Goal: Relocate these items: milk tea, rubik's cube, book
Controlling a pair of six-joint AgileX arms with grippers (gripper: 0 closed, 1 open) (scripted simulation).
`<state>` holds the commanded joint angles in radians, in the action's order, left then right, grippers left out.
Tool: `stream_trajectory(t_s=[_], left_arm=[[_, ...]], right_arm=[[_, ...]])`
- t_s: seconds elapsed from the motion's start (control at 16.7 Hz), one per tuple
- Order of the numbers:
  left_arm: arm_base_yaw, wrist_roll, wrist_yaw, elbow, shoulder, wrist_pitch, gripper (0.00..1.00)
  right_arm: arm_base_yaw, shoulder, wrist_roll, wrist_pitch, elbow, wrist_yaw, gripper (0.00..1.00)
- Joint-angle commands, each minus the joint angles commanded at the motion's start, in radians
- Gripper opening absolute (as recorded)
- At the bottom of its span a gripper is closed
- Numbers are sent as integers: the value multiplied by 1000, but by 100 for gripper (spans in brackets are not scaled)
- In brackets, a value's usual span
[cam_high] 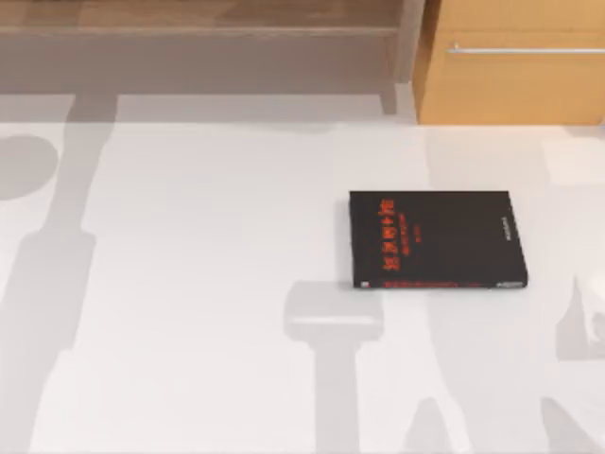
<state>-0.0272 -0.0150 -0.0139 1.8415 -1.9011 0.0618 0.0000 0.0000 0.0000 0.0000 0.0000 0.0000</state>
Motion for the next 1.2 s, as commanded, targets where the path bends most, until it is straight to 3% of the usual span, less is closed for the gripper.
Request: stream_trajectory(t_s=[0.42, 1.02, 1.2], left_arm=[[0, 0, 0, 0, 0, 0, 98], [2, -1, 0, -4, 4, 1, 100], [2, -1, 0, -77, 60, 15, 100]], right_arm=[[0, 0, 0, 0, 0, 0, 100], [0, 0, 0, 0, 0, 0, 100], [0, 0, 0, 0, 0, 0, 100]])
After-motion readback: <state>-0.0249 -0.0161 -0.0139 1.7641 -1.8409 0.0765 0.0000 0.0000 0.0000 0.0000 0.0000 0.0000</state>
